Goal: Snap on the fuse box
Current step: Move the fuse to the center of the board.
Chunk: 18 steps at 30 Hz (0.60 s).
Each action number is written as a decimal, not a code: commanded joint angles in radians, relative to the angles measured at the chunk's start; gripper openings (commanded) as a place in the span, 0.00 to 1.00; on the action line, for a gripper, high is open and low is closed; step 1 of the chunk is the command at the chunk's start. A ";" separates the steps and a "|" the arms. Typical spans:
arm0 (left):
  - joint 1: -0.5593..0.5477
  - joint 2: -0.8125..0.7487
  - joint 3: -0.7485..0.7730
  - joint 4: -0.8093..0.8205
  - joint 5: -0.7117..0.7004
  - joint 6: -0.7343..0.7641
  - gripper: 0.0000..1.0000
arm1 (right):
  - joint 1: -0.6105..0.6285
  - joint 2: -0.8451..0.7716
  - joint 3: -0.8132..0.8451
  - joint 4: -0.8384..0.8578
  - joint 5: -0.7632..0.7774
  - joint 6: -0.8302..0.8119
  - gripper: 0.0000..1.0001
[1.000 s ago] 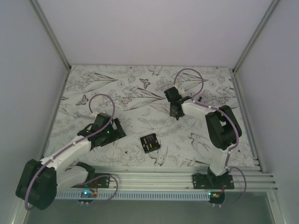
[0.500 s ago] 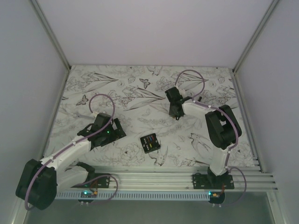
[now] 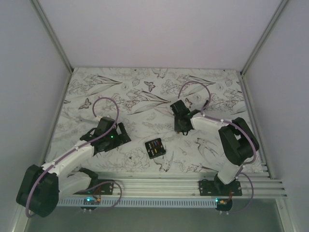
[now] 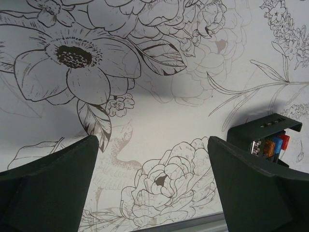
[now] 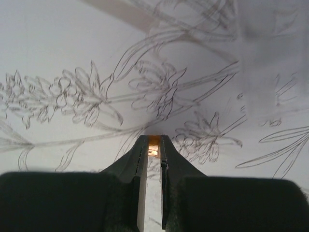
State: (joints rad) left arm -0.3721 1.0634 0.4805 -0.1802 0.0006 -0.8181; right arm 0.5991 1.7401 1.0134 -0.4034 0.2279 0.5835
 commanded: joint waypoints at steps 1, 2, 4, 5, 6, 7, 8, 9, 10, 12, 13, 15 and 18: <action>0.007 0.010 0.027 0.000 0.045 -0.001 1.00 | 0.022 -0.055 -0.028 0.017 -0.054 -0.017 0.01; 0.007 0.011 0.030 0.004 0.055 -0.003 1.00 | 0.023 -0.062 -0.025 0.025 -0.062 -0.023 0.01; 0.006 0.016 0.038 0.012 0.076 -0.009 1.00 | 0.030 -0.067 -0.010 0.031 -0.073 -0.041 0.01; 0.006 0.018 0.043 0.016 0.086 -0.012 1.00 | 0.034 -0.066 -0.001 0.032 -0.074 -0.050 0.00; 0.006 0.021 0.048 0.019 0.096 -0.017 1.00 | 0.038 -0.063 0.009 0.032 -0.078 -0.060 0.00; 0.005 0.024 0.051 0.023 0.107 -0.022 1.00 | 0.042 -0.061 0.017 0.032 -0.081 -0.068 0.00; 0.005 0.026 0.054 0.029 0.122 -0.027 1.00 | 0.045 -0.062 0.023 0.032 -0.083 -0.075 0.01; 0.006 0.029 0.056 0.036 0.135 -0.032 1.00 | 0.046 -0.062 0.027 0.032 -0.082 -0.081 0.02; 0.006 0.032 0.058 0.039 0.145 -0.035 1.00 | 0.047 -0.064 0.030 0.029 -0.080 -0.085 0.04; 0.006 0.038 0.064 0.042 0.151 -0.037 1.00 | 0.050 -0.060 0.041 0.009 -0.078 -0.091 0.08; 0.005 0.044 0.068 0.042 0.151 -0.036 1.00 | 0.056 -0.058 0.051 -0.007 -0.076 -0.095 0.11; 0.005 0.056 0.076 0.046 0.157 -0.035 1.00 | 0.073 -0.055 0.065 -0.044 -0.064 -0.112 0.19; 0.006 0.075 0.087 0.050 0.167 -0.029 1.00 | 0.086 -0.053 0.062 -0.059 -0.071 -0.195 0.28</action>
State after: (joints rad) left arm -0.3721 1.1149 0.5362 -0.1486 0.1349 -0.8452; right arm 0.6590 1.6909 1.0447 -0.4225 0.1585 0.4877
